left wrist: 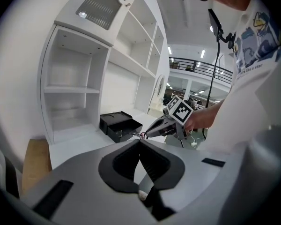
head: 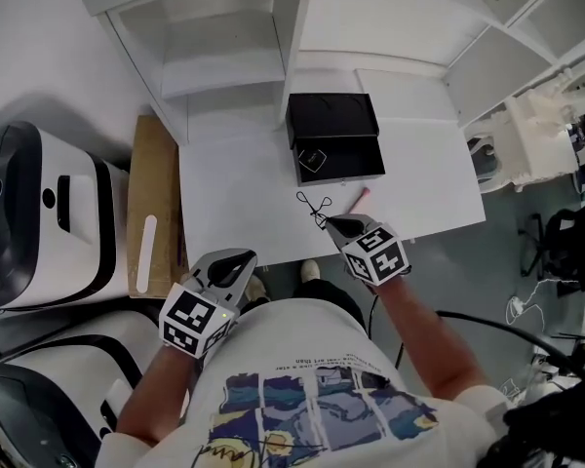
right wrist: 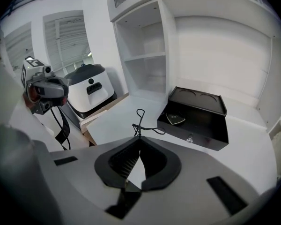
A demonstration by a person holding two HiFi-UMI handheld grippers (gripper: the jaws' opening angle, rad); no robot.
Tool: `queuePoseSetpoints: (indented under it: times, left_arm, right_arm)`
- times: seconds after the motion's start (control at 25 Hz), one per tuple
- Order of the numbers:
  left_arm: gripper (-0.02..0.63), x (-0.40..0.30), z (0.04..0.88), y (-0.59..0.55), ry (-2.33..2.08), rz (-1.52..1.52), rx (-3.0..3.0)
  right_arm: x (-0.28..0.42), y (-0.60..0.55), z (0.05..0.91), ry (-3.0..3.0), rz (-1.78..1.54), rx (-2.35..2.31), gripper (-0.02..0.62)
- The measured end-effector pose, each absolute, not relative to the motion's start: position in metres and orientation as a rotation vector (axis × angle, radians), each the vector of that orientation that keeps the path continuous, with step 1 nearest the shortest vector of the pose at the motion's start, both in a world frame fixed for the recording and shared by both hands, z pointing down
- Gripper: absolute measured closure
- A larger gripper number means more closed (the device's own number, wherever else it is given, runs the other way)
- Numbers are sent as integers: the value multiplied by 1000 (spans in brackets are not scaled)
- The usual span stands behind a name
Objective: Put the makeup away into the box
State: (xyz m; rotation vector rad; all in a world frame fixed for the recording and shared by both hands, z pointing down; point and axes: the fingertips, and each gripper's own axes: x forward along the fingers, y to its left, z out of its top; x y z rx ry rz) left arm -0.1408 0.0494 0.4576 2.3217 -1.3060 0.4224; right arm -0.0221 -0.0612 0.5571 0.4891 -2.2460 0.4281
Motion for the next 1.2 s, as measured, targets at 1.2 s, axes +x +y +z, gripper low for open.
queuePoseSetpoints:
  times: [1.2]
  left_arm:
    - [592,-108,450,-14,-1642,426,1996]
  right_arm:
    - [-5,-251,634,-2104,353,366,568]
